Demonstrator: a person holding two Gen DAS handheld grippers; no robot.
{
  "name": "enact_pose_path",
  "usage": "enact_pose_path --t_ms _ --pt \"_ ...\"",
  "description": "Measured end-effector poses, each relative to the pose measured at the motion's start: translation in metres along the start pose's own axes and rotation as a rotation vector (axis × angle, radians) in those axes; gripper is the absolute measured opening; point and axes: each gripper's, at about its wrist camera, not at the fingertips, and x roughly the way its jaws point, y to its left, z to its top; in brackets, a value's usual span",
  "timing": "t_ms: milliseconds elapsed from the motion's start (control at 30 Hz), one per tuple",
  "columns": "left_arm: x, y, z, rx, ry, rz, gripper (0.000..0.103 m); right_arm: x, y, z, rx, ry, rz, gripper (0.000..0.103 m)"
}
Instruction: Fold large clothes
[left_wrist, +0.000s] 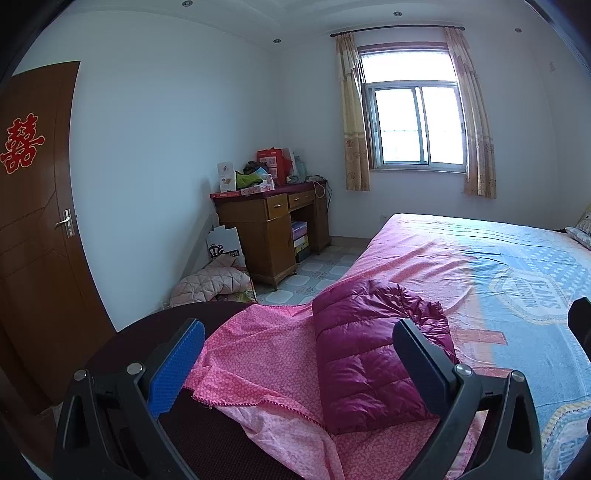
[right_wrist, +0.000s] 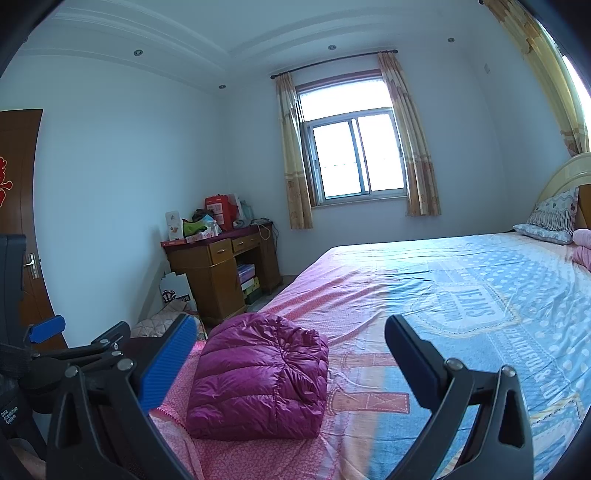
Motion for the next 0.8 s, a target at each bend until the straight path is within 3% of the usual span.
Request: enact_pose_path --t_ms 800 --pt "0.0071 0.0008 -0.0032 0.002 0.010 0.009 0.102 0.0012 0.0009 -0.0016 0.006 0.004 0.000 0.103"
